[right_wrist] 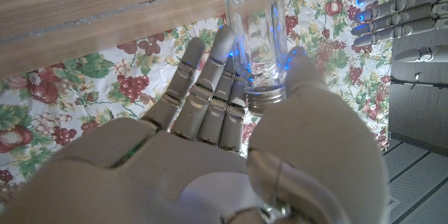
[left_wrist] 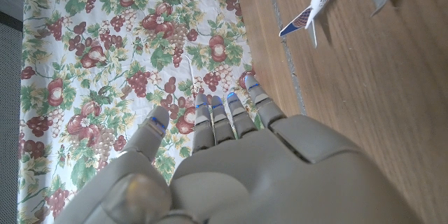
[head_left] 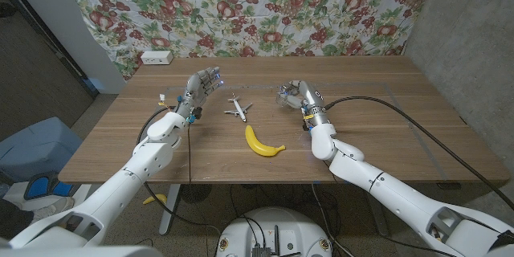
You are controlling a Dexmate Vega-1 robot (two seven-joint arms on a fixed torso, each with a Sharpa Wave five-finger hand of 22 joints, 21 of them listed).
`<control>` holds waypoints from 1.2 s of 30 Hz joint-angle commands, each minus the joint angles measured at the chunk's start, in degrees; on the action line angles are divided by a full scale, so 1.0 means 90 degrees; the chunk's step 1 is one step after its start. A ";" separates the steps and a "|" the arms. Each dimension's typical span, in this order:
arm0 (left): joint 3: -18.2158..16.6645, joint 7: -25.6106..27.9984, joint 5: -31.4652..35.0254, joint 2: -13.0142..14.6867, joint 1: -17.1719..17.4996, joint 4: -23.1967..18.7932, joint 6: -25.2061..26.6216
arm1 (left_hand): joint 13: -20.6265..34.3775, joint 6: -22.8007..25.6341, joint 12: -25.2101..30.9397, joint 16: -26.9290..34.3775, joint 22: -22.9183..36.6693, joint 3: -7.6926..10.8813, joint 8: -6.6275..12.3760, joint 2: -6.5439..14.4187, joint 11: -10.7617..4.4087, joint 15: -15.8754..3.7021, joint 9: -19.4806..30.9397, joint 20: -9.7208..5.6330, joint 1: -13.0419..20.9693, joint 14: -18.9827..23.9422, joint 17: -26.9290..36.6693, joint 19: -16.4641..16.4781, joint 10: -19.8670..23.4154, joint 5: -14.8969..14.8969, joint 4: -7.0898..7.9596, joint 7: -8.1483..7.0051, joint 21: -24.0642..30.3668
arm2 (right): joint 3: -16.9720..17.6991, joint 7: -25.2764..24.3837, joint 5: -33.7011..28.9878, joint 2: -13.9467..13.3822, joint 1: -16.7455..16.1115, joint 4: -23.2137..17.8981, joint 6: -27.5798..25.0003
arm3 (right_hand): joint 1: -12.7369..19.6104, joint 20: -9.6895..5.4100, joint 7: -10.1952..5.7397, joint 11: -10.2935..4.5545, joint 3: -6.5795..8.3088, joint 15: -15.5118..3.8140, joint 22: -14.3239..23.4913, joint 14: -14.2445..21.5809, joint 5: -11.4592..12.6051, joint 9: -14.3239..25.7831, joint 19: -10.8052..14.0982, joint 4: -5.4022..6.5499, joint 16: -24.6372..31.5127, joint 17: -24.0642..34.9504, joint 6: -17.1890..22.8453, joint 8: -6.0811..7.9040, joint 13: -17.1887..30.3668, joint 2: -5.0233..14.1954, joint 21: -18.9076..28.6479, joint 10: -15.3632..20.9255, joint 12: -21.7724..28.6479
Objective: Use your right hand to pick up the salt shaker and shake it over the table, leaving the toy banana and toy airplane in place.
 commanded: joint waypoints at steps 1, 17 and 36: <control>0.0009 -0.0031 -0.0002 0.0003 -0.0033 0.0033 0.0016 | 0.0022 0.0062 0.0013 0.0029 0.0029 0.0016 -0.0009 0.0339 -0.0013 -0.0001 0.0036 0.0010 -0.0048 0.0039 0.0021 0.0029 0.0038 0.0032 0.0027 0.0028 0.0003 | -0.0173 -0.0003 -0.0213 0.0019 0.0120 0.0126 -0.0262 | 0.0767 -0.0716 -0.0383 -0.0776 0.0651 -0.0249 0.0008 0.0071 0.0011 0.0006 0.0041 -0.0002 -0.0019 0.0003 0.0479 0.0015 0.0012 0.0732 -0.0005 0.0816 -0.0014; 0.0009 0.0021 0.0003 -0.0007 -0.0017 0.0013 0.0033 | 0.0023 0.0067 -0.0002 0.0021 0.0028 0.0027 -0.0016 0.0330 -0.0020 0.0001 0.0036 0.0011 -0.0064 0.0051 0.0022 0.0029 0.0037 0.0032 0.0036 0.0024 0.0001 | -0.0395 0.0074 -0.0374 0.0039 0.0278 0.0334 -0.0579 | 0.0786 -0.0712 -0.0369 -0.0768 0.0629 -0.0252 0.0008 0.0112 -0.0005 -0.0021 0.0054 -0.0012 -0.0048 -0.0059 0.0488 -0.0009 -0.0054 0.0723 -0.0004 0.0827 -0.0070; 0.0012 0.0058 0.0022 0.0013 0.0016 -0.0054 0.0047 | 0.0024 0.0077 -0.0013 0.0013 0.0029 0.0041 -0.0022 0.0329 -0.0001 -0.0009 0.0037 0.0006 -0.0075 0.0058 0.0022 0.0039 0.0047 0.0031 0.0039 0.0023 0.0003 | -0.0585 0.0200 -0.0528 0.0039 0.0370 0.0315 -0.1116 | 0.0809 -0.0692 -0.0414 -0.0799 0.0608 -0.0258 0.0008 0.0107 -0.0031 -0.0056 0.0028 -0.0025 -0.0110 -0.0133 0.0476 -0.0052 -0.0138 0.0705 -0.0017 0.0806 -0.0155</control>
